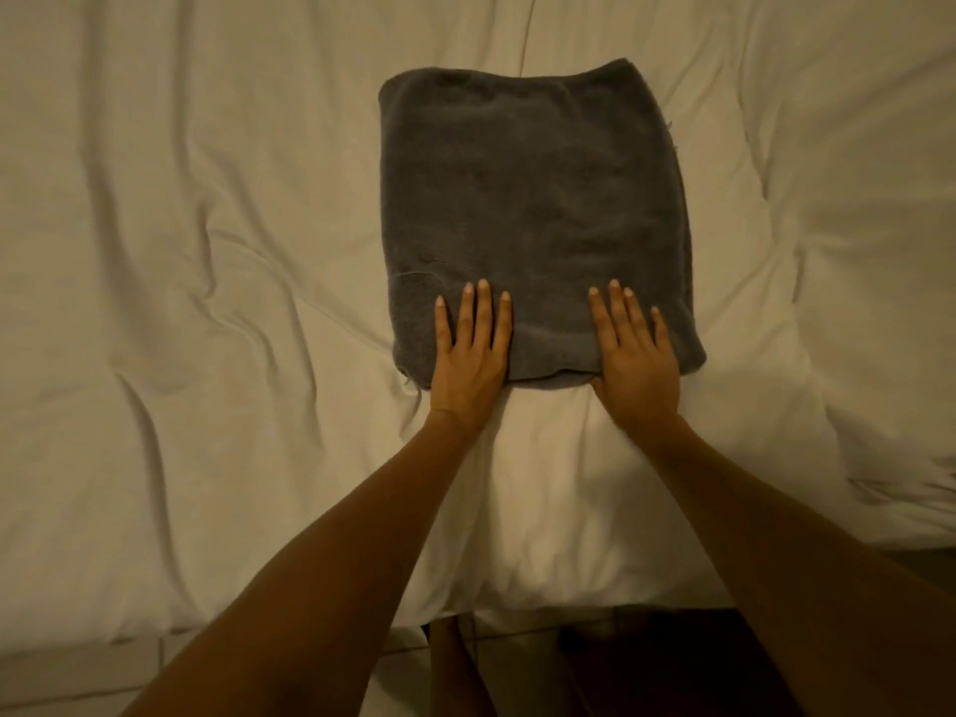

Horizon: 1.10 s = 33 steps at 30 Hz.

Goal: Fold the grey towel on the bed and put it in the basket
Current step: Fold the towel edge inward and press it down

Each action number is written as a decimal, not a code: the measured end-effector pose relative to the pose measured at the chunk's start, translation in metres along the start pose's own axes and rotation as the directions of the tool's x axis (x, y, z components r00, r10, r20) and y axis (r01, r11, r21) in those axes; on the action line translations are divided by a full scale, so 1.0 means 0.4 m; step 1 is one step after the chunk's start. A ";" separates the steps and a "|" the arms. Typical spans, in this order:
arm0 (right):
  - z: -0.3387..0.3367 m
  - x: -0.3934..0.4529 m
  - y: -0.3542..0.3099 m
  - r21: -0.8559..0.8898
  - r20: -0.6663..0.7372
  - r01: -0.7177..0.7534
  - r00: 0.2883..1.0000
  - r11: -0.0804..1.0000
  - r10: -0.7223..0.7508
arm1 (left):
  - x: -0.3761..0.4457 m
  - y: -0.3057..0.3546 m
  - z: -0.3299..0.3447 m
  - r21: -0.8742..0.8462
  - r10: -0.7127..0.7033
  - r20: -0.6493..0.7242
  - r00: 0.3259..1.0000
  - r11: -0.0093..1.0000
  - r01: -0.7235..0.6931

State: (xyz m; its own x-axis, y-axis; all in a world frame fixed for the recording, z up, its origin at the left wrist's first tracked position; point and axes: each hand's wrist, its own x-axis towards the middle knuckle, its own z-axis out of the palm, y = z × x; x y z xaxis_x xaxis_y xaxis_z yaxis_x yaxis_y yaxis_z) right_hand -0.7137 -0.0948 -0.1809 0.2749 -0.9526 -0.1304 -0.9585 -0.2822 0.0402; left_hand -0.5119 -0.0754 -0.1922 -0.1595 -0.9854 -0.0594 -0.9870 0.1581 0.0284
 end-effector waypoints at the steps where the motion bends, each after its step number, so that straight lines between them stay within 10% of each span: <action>1: -0.001 0.003 -0.002 0.005 0.006 -0.008 1.000 1.000 0.008 | 0.003 -0.006 0.001 0.003 0.012 -0.018 1.000 1.000 -0.012; 20: -0.137 -0.034 -0.121 0.080 0.128 -0.115 0.986 0.990 0.104 | -0.041 -0.127 -0.148 -0.094 0.040 0.282 0.959 0.995 -0.014; 33: -0.143 -0.408 -0.425 0.183 0.329 -0.199 0.935 0.963 0.131 | -0.489 -0.244 -0.188 -0.034 0.059 0.382 0.922 0.998 -0.049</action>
State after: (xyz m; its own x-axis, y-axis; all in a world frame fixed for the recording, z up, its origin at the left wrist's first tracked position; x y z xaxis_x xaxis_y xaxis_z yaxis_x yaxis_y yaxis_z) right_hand -0.5915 0.1023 -0.1098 0.1069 -0.8905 -0.4422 -0.9913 -0.0610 -0.1166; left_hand -0.3830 0.0971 -0.1083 -0.2121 -0.8755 -0.4342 -0.9767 0.2044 0.0650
